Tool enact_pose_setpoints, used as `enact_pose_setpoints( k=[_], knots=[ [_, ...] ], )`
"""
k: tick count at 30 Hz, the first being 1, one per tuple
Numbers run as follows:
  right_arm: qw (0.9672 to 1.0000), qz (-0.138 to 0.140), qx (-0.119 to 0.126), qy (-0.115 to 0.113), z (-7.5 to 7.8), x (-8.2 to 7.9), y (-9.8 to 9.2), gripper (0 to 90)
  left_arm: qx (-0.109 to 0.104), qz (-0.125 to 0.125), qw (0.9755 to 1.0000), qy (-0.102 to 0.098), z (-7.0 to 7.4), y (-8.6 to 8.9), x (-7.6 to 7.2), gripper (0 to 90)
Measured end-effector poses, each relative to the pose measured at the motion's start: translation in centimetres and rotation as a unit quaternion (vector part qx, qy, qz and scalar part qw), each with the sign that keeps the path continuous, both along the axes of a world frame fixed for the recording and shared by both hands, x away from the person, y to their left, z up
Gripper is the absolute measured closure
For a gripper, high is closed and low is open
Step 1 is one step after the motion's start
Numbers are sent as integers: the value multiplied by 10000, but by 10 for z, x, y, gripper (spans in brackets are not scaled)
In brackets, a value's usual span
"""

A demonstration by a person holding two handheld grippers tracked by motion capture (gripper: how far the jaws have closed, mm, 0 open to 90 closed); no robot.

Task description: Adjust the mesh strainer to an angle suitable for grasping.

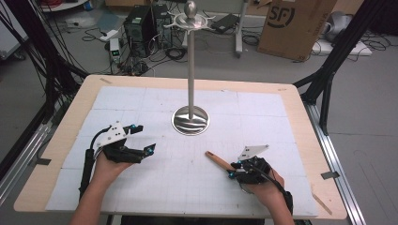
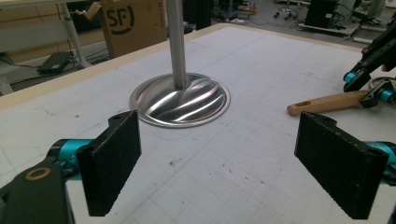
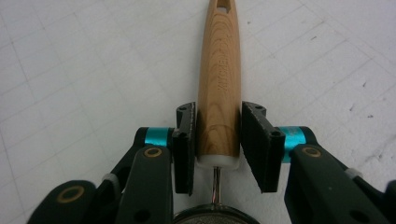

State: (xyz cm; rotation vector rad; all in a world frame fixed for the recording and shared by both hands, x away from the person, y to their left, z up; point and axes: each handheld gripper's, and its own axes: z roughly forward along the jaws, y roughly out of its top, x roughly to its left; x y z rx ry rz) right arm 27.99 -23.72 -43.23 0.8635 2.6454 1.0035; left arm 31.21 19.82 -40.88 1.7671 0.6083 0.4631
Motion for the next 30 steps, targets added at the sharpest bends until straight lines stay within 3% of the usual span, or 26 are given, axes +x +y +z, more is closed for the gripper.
enact_pose_setpoints(
  k=[4,12,20,30],
  knots=[
    [9999,-111,42,35,2,0,-1,618,4,4,10000,-14,0,0,0,151],
    [9997,-45,-222,69,1,-2,2,635,0,16,10000,-6,1,1,0,152],
    [9988,242,-426,17,4,-5,9,658,-3,27,10000,-12,1,1,0,152],
    [9979,171,-623,81,6,-6,13,654,28,44,10000,-12,0,0,0,152]
  ],
)
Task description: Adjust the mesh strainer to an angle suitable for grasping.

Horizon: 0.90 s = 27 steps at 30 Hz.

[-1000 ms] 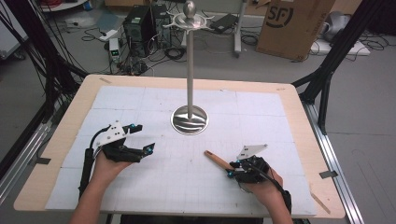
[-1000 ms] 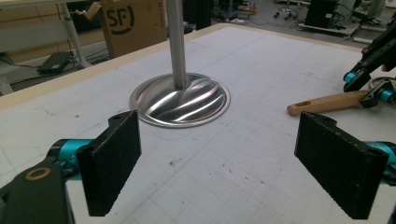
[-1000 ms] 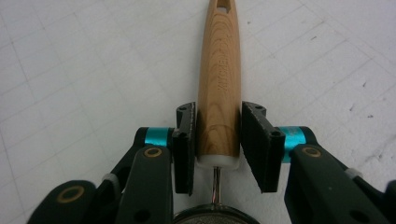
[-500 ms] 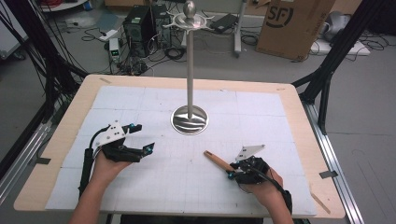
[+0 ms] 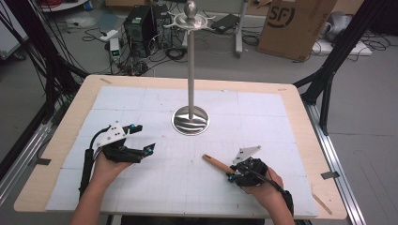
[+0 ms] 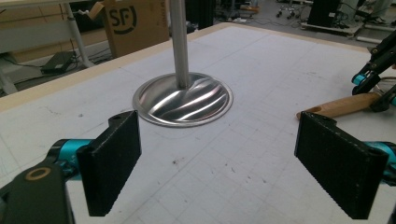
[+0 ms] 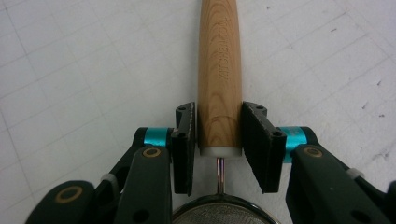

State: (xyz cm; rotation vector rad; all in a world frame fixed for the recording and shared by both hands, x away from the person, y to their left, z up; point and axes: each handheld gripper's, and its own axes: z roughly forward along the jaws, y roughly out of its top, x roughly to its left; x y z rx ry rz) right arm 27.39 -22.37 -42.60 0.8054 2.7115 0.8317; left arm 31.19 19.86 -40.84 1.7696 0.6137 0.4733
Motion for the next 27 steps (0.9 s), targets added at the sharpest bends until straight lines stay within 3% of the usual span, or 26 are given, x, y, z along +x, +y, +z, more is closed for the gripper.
enact_pose_setpoints(
  k=[10,19,24,27],
  knots=[
    [9998,-72,-188,15,2,-1,6,662,17,-15,10000,13,-1,-2,0,153],
    [9973,-368,-632,66,6,-3,20,673,40,-33,10000,66,-3,-5,0,153],
    [9972,-340,-661,42,6,-3,20,678,38,-64,9999,69,-4,-7,0,154],
    [9984,-316,-470,84,5,-1,15,684,38,-55,10000,66,-3,-6,-1,154]
  ],
)
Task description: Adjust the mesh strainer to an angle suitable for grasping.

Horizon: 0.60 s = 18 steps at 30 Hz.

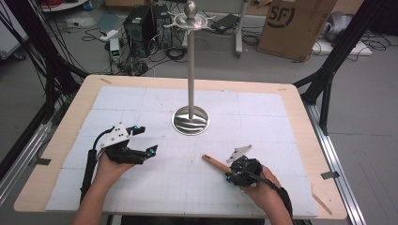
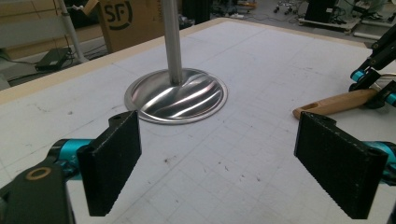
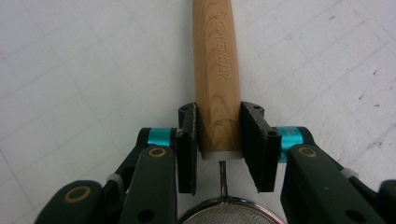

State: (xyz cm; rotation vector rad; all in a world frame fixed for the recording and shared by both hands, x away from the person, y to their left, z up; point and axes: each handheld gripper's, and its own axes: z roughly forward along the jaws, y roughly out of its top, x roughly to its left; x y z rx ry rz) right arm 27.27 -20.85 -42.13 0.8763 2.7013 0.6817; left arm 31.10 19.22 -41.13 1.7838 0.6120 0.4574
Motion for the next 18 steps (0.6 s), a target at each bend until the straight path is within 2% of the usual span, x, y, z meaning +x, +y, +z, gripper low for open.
enact_pose_setpoints(
  k=[2,4,6,9,13,15,18],
  knots=[
    [10000,30,83,33,0,0,-3,685,4,21,10000,-13,1,1,0,154],
    [9999,108,87,-60,0,0,-3,687,-4,43,10000,-11,1,3,0,153],
    [9996,143,-23,-222,2,-1,-2,700,12,63,10000,-16,1,4,1,154],
    [9996,107,101,-239,4,-1,-3,701,31,89,10000,-10,0,4,1,154],
    [9997,126,205,-13,1,1,-5,699,26,64,10000,-5,0,3,1,153],
    [9997,143,208,-9,0,1,-5,697,38,62,10000,-8,0,3,0,153],
    [9995,99,286,124,2,2,-6,686,22,76,10000,-16,1,3,0,153]
  ],
)
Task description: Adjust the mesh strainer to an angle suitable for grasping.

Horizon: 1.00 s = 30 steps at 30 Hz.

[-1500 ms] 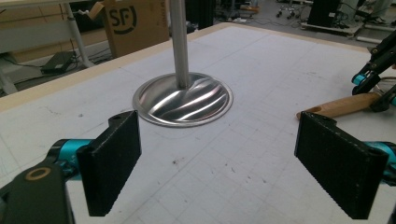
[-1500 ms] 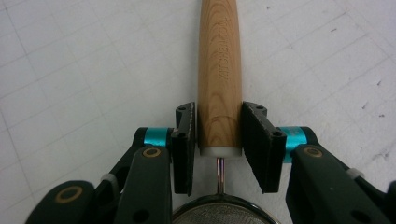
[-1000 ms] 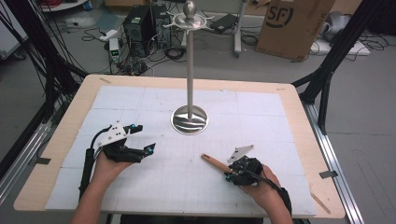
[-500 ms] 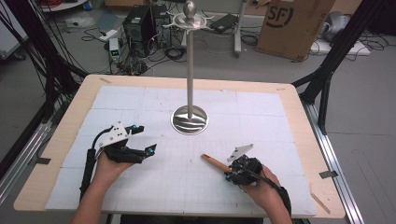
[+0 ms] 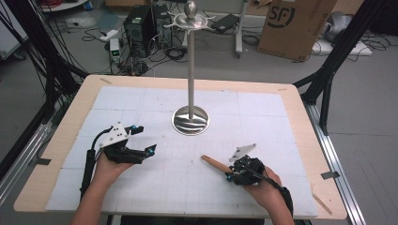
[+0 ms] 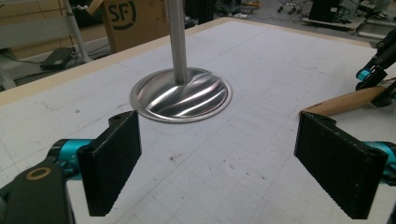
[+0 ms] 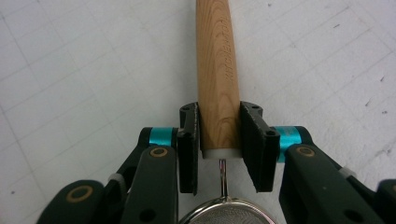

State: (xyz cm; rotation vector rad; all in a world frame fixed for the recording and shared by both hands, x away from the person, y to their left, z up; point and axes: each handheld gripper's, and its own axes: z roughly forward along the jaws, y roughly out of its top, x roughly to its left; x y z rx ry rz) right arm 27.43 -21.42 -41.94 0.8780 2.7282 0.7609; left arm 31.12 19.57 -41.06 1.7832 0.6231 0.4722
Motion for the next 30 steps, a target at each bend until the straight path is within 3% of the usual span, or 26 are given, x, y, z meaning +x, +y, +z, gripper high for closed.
enact_pose_setpoints(
  k=[3,7,14,20,30],
  knots=[
    [9998,-33,139,170,2,1,-1,661,-17,15,10000,-3,1,1,0,153],
    [9996,-108,66,254,4,2,-1,631,-30,23,10000,-4,1,2,0,154],
    [9981,-109,-350,503,3,5,10,615,-38,40,10000,-22,1,2,1,153],
    [9961,41,-773,414,6,2,22,676,-21,20,10000,-16,0,0,1,153],
    [9987,3,-403,306,5,-1,12,686,-4,63,10000,-5,0,1,1,153]
  ],
)
